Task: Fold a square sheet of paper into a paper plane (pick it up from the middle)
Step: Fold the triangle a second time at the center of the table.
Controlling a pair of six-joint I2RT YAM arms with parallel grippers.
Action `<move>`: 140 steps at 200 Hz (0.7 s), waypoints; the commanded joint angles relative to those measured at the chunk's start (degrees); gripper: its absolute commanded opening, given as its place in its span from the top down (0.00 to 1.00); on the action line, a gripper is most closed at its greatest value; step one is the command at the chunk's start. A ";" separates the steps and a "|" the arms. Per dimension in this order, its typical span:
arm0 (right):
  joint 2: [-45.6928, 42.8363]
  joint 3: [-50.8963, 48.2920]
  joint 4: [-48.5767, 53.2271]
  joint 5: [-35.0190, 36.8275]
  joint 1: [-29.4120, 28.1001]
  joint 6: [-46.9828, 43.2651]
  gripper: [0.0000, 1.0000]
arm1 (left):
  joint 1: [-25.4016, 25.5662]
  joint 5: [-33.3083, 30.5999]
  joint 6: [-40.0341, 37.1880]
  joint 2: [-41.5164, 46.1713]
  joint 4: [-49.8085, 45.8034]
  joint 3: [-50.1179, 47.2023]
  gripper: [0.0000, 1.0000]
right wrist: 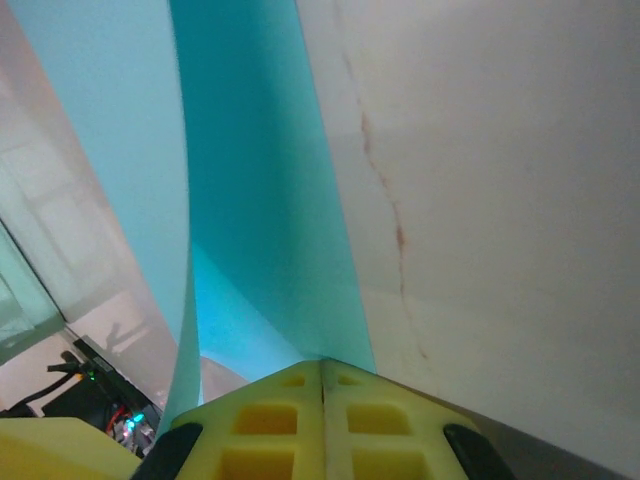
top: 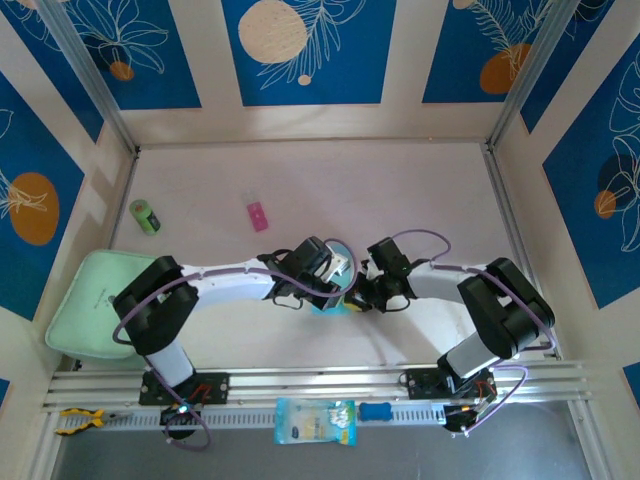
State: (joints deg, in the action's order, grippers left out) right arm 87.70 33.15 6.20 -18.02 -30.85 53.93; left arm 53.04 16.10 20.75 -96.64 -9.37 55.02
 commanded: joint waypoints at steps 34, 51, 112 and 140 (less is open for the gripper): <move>-0.56 1.54 9.49 2.55 3.32 -7.42 0.96 | -0.65 4.08 4.76 -2.23 3.74 1.73 1.00; -1.10 2.33 9.98 1.71 4.51 -8.27 0.96 | -0.69 3.67 5.73 -2.94 4.08 1.99 1.00; -3.00 0.96 2.39 -2.69 4.00 -2.57 0.94 | -1.44 2.36 6.93 -2.84 4.92 1.49 1.00; -3.09 -1.20 -2.09 -2.62 3.27 1.93 0.93 | -1.87 2.26 7.52 -2.69 5.23 1.06 1.00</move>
State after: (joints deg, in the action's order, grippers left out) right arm 85.58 33.80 7.79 -18.72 -26.83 51.27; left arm 52.05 18.00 27.18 -99.13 -5.15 55.53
